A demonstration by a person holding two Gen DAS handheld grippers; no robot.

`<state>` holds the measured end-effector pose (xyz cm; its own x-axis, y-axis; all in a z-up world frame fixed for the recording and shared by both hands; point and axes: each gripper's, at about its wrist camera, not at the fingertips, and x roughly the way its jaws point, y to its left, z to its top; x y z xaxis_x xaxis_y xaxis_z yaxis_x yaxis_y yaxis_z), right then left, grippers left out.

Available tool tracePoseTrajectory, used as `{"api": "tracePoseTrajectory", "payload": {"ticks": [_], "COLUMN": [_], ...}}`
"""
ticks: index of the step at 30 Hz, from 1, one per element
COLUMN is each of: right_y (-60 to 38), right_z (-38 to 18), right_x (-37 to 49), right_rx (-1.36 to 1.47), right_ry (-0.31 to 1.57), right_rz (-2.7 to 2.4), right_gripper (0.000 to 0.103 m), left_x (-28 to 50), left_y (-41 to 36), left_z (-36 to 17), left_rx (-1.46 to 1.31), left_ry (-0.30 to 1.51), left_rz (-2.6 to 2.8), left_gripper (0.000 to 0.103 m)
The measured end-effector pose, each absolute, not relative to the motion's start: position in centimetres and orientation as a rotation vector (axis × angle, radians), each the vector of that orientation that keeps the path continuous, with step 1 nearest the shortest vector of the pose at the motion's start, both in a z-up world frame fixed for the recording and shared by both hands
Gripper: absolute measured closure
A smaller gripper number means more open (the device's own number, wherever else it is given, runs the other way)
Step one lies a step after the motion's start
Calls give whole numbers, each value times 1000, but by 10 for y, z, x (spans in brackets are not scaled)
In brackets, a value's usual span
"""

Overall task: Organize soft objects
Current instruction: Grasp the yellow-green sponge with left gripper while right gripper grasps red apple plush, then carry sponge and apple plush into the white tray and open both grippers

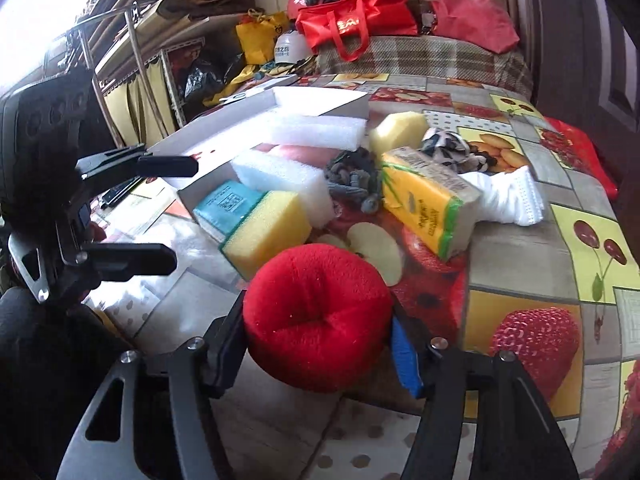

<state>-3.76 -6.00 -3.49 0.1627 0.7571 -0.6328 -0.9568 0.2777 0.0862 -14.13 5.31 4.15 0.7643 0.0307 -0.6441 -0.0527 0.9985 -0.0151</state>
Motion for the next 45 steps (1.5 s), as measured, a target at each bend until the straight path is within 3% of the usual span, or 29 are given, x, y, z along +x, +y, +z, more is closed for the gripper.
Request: {"api": "tracePoseTrajectory", "payload": {"ticks": [9, 11, 12, 20, 32, 45], "right_y": [-106, -106, -106, -108, -96, -59], "right_z": [-22, -20, -19, -10, 36, 8], "right_x": [5, 6, 6, 4, -18, -34], "right_rx": [-163, -150, -144, -101, -4, -31], "right_ry": [647, 644, 642, 598, 349, 233], "right_rz": [1113, 1117, 1118, 1139, 1144, 1052], "right_gripper": [40, 40, 40, 40, 40, 40], "left_x": [-96, -90, -88, -102, -120, -183], "left_y": [41, 35, 33, 27, 81, 151], "left_z": [19, 17, 14, 26, 59, 50], "left_rx": [8, 43, 51, 83, -28, -124], "left_ry": [799, 810, 828, 739, 553, 371], "left_rz": [56, 57, 45, 60, 324, 650], "left_gripper": [20, 47, 76, 78, 77, 77]}}
